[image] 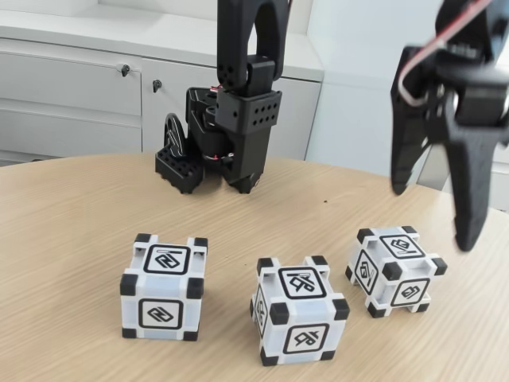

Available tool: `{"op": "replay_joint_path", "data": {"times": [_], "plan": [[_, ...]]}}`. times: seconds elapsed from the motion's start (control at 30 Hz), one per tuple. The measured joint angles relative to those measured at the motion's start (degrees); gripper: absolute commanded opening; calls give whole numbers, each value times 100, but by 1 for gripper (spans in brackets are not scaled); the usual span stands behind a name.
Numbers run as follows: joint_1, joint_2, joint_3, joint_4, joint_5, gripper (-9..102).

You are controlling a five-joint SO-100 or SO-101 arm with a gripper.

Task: Stack cubes from left to right.

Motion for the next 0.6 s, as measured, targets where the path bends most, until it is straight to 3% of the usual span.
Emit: {"op": "replay_joint_path", "data": {"times": [0.6], "plan": [[0,-1433,-9,-343,-308,37]]}}
